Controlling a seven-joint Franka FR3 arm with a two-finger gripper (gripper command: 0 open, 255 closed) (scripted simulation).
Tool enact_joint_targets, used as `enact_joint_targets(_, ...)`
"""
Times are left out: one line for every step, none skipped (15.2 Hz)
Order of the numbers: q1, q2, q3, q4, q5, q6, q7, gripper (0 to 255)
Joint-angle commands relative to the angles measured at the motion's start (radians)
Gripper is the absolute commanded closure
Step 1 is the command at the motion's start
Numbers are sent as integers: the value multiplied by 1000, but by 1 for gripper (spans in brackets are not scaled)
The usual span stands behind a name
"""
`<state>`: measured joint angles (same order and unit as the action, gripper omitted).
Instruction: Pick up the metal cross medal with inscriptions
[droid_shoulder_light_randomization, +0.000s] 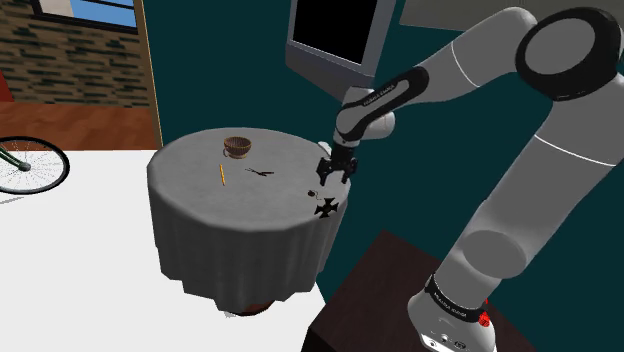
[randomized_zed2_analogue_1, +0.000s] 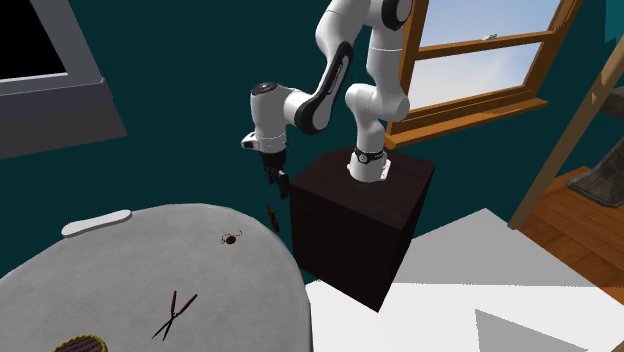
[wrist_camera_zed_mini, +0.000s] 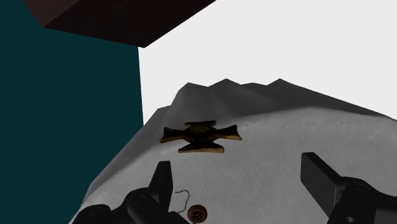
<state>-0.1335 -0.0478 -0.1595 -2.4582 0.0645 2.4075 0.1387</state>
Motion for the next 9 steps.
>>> enact_joint_targets(-12,76,-14,24,16,44,-9,0)
enact_joint_targets(-17,113,-19,37,26,64,-12,0)
enact_joint_targets(-23,150,-23,51,37,82,-16,0)
enact_joint_targets(-25,155,-23,53,39,85,-16,0)
enact_joint_targets(-25,167,-22,51,44,98,-21,0)
enact_joint_targets(-26,179,-20,50,49,111,-25,0)
enact_joint_targets(-26,191,-19,49,55,124,-29,0)
enact_joint_targets(-27,203,-17,48,60,137,-34,0)
enact_joint_targets(-28,216,-15,47,66,150,-38,0)
